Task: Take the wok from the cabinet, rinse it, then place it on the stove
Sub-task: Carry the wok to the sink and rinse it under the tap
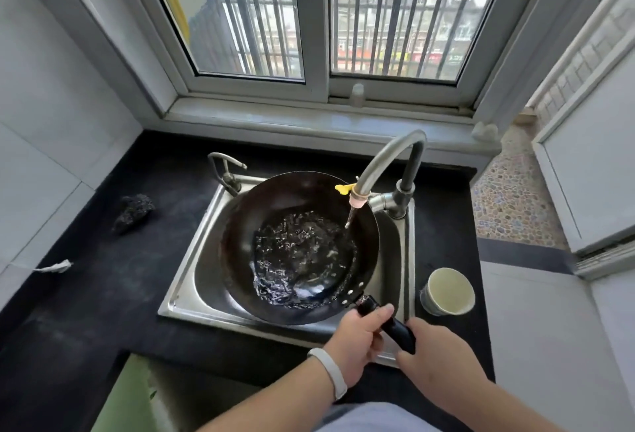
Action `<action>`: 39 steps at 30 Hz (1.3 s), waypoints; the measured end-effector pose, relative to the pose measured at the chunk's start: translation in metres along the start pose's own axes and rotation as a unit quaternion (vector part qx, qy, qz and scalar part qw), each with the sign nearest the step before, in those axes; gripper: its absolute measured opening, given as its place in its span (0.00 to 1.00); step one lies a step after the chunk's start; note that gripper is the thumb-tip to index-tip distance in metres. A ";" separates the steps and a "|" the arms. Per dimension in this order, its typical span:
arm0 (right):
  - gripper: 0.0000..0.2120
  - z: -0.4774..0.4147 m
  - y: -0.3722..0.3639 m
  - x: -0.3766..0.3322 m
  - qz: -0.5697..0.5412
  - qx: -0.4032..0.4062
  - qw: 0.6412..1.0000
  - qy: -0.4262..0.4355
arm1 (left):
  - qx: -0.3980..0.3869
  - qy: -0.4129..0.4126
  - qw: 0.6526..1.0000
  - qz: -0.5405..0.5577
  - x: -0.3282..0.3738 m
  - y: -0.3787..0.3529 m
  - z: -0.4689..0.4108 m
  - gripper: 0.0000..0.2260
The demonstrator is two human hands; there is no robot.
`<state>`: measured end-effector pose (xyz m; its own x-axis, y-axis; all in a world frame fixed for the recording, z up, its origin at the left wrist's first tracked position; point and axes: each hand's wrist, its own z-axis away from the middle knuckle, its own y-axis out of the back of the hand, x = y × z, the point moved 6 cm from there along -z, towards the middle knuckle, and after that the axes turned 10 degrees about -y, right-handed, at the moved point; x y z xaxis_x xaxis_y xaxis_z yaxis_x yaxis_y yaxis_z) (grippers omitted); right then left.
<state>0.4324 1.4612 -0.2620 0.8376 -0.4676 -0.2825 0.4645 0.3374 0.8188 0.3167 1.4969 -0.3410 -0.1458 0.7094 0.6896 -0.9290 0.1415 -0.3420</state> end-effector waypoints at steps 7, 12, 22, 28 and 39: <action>0.08 0.007 -0.003 -0.004 0.038 0.039 0.998 -0.016 | -0.038 0.015 0.999 -0.019 -0.001 0.001 -0.006 0.10; 0.08 0.007 -0.007 -0.005 0.041 0.058 0.997 -0.019 | -0.044 0.020 0.998 -0.028 0.000 0.003 -0.011 0.10; 0.11 0.005 0.001 -0.009 0.077 0.083 0.993 -0.023 | -0.062 0.025 0.998 -0.022 0.010 -0.002 -0.016 0.10; 0.10 0.014 0.002 -0.017 0.093 0.097 0.990 -0.036 | -0.069 0.034 0.997 -0.017 0.011 -0.002 -0.016 0.11; 0.09 0.021 0.015 -0.021 0.058 0.080 0.994 -0.049 | -0.075 0.044 0.996 -0.021 0.006 -0.003 -0.010 0.13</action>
<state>0.4153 1.4590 -0.2328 0.8468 -0.5138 -0.1377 0.3080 0.2625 0.9145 0.3224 1.5075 -0.3421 -0.0703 0.7578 0.6487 -0.8716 0.2695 -0.4094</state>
